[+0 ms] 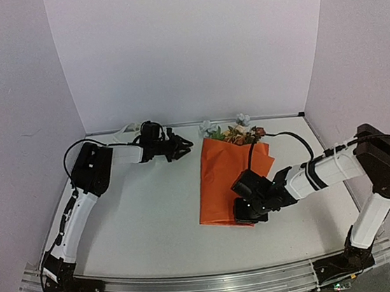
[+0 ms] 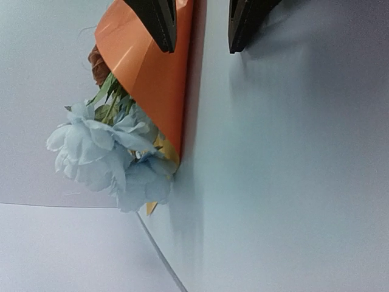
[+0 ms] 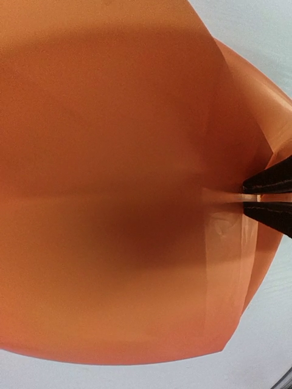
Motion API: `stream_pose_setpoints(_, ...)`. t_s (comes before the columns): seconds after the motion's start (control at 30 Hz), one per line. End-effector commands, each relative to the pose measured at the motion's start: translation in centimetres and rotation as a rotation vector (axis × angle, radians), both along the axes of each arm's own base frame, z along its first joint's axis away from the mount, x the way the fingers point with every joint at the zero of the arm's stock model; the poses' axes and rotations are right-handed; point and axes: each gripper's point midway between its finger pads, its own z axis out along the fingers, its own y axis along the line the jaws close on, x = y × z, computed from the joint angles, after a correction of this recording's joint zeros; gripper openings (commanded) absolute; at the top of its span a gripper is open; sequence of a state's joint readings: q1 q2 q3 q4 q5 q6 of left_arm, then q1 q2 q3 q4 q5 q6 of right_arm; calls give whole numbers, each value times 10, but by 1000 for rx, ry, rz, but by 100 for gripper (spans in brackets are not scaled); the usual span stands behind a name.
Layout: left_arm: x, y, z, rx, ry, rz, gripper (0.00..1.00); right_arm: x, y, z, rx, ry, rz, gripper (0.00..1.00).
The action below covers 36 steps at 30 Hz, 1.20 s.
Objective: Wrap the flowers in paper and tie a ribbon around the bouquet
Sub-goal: Press the fold line on the folded bouquet, then move the ribbon to the corner of the board.
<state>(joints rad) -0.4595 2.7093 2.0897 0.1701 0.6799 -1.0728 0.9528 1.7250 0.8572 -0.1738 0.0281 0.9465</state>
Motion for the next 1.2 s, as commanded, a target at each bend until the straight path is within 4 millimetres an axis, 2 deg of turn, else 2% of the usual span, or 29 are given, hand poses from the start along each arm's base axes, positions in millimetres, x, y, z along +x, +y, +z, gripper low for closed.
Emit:
stream_pose_setpoints(0.0, -23, 12, 85, 24, -154, -47, 32, 2, -22, 25, -17, 1, -34, 15)
stream_pose_setpoints(0.13, -57, 29, 93, 67, -136, -56, 32, 23, -33, 53, 22, -65, -108, 32)
stream_pose_setpoints(0.27, -91, 39, 97, 106, -120, -81, 31, 42, -46, 61, 39, -74, -159, 49)
stream_pose_setpoints(0.43, -126, 61, 104, 167, -115, -60, 31, 67, -64, 60, 26, -77, -202, 66)
stream_pose_setpoints(0.47, -129, 67, 110, 185, -123, -42, 31, 69, -66, 58, 24, -70, -200, 69)
stream_pose_setpoints(0.63, -142, 102, 108, 318, -122, 59, 32, 88, -72, 44, 68, -25, -196, 77)
stream_pose_setpoints(0.7, -145, 110, 108, 341, -120, 84, 33, 93, -73, 37, 78, -1, -189, 77)
stream_pose_setpoints(0.83, -149, 115, 103, 364, -93, 96, 32, 101, -82, 24, 102, 22, -213, 67)
stream_pose_setpoints(1.03, -147, 129, 97, 381, -59, 151, 33, 119, -92, 15, 166, 40, -242, 41)
stream_pose_setpoints(1.17, -143, 147, 95, 402, -44, 204, 33, 134, -97, 15, 189, 38, -270, 23)
